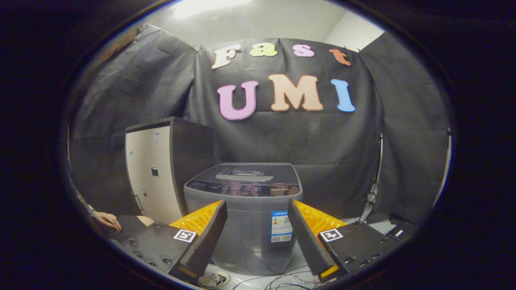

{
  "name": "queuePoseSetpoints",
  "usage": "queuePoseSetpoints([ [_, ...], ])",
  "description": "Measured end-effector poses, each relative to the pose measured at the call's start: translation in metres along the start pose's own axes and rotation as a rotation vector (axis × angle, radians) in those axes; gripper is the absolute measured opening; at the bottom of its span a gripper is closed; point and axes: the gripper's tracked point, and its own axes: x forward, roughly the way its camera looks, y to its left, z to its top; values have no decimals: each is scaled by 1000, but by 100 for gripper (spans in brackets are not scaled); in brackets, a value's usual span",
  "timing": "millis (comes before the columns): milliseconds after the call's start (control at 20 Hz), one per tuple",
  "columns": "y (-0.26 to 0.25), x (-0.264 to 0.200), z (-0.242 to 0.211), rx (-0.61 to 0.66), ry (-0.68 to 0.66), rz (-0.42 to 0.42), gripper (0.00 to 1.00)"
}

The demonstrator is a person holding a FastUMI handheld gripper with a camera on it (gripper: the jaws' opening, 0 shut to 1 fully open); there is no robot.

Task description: Put the clothes into the washing machine and then close the washing machine lid.

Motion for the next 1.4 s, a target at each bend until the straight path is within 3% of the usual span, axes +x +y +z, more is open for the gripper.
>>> queuePoseSetpoints([
  [1400, -2, -2, 0, 2, 2, -12, 95],
])
